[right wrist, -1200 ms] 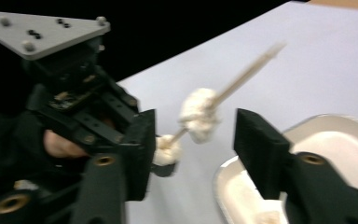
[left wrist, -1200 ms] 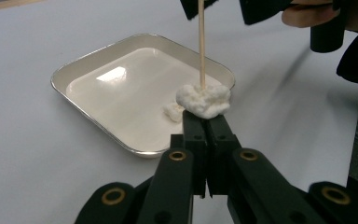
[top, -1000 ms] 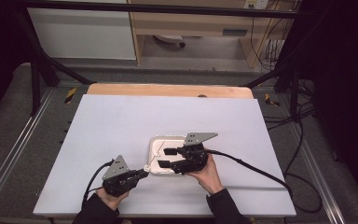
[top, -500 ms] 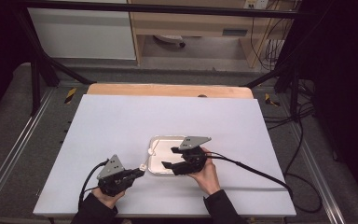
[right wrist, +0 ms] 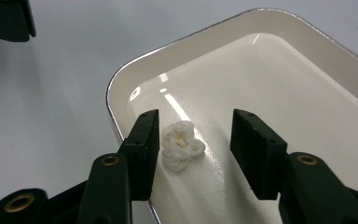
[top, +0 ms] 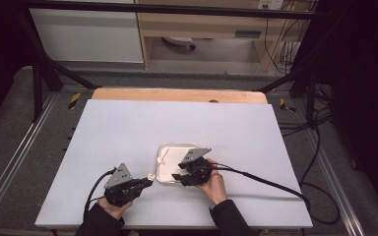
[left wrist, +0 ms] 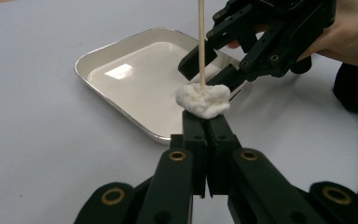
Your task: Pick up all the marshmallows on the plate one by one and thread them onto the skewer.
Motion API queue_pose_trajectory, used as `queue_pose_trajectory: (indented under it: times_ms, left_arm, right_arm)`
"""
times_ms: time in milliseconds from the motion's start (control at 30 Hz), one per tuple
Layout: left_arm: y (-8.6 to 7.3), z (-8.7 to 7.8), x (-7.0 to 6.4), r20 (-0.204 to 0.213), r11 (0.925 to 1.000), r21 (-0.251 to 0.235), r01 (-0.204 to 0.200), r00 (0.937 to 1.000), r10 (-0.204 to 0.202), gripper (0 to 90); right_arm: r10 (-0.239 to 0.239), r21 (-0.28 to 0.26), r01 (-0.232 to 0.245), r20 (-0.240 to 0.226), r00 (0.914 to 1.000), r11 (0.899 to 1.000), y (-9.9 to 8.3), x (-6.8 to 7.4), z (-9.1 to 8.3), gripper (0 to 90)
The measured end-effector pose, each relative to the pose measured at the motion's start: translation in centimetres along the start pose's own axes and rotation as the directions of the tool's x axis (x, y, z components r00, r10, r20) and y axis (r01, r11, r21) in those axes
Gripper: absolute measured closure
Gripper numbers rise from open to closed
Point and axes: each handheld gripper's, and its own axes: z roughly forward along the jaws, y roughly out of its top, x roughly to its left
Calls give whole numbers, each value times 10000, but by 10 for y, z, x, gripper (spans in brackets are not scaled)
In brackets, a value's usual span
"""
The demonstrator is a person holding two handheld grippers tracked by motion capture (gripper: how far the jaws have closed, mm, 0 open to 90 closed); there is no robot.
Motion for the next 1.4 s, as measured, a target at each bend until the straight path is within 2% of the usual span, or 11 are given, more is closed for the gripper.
queue_pose_trajectory:
  times_ms: [100,333,467,667,833,1000,1100,1400]
  left_arm:
    - [0,0,0,-10,10000,52,19,10000,-19,884]
    - [0,1,0,16,9999,126,15,10000,-15,883]
    - [0,2,0,32,9999,130,29,10000,-29,883]
    - [0,1,0,46,9999,115,32,10000,-32,883]
    - [0,1,0,68,9999,118,14,10000,-15,883]
    - [0,1,-1,114,9999,138,-27,9999,26,883]
    - [0,1,-1,143,9999,116,-29,9999,27,883]
    - [0,2,-3,274,9998,129,-156,9995,153,883]
  right_arm:
    - [-79,186,79,-23,10000,9998,-2,0,2,557]
    - [-343,201,346,-176,9993,9992,-3,1,4,644]
    - [-262,236,267,-210,9994,9994,-3,2,4,695]
    - [-46,184,47,-40,10000,9998,0,0,-4,715]
    - [240,-440,-253,-279,9993,9987,11,-2,-23,714]
    - [484,-1141,-550,-595,9971,9920,19,-4,-47,714]
    - [739,-1514,-852,-791,9941,9848,21,-7,-60,716]
    - [1020,-2474,-1270,-1115,9885,9606,27,-14,-91,720]
